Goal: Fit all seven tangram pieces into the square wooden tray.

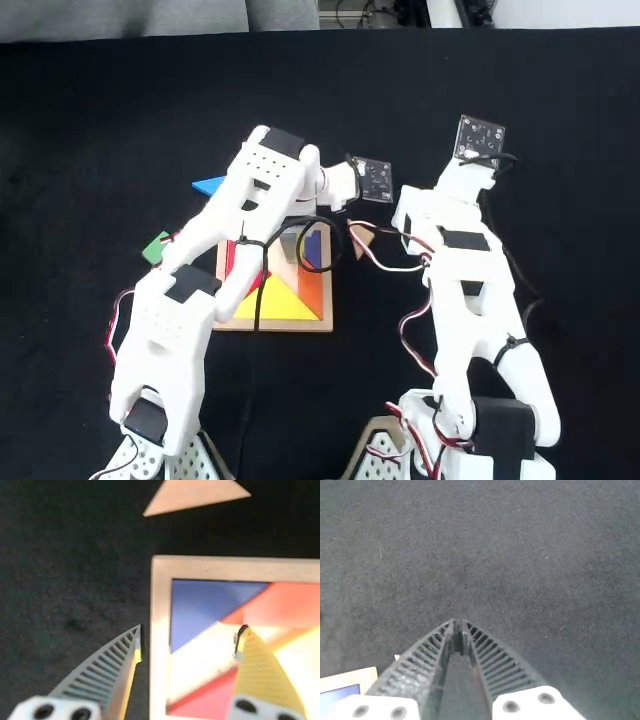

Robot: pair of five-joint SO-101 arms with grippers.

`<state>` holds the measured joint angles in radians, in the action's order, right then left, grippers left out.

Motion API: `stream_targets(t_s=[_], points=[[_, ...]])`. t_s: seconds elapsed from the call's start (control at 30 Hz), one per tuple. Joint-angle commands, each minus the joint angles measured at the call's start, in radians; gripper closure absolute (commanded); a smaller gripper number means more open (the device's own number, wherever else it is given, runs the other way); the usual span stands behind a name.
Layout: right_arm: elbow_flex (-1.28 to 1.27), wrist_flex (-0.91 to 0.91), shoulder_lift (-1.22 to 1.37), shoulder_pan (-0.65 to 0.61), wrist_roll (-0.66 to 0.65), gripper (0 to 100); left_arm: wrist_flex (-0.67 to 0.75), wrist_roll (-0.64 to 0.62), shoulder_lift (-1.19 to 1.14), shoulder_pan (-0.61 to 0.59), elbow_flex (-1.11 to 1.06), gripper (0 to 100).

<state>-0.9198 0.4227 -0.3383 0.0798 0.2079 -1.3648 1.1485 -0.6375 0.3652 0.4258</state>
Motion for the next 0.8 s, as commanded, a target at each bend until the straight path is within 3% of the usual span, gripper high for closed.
stream_targets(t_s=[0.0, 0.1, 0.4, 0.6, 0.77], points=[[0.033, -0.009, -0.038, -0.015, -0.009, 98.7, -0.163, -0.009, 0.087, -0.012, 0.122, 70], [0.033, -0.009, -0.038, -0.015, -0.009, 98.7, -0.227, -0.074, 0.153, -0.019, 0.163, 70], [0.033, -0.009, -0.038, -0.015, -0.009, 98.7, -0.247, -0.284, 0.338, -0.113, 0.166, 70], [0.031, -0.009, -0.038, -0.018, -0.009, 98.7, -0.384, -0.396, 0.493, -0.139, 0.165, 70], [0.031, -0.011, -0.036, -0.018, -0.009, 98.7, -0.368, -0.526, 0.623, -0.194, 0.053, 70]])
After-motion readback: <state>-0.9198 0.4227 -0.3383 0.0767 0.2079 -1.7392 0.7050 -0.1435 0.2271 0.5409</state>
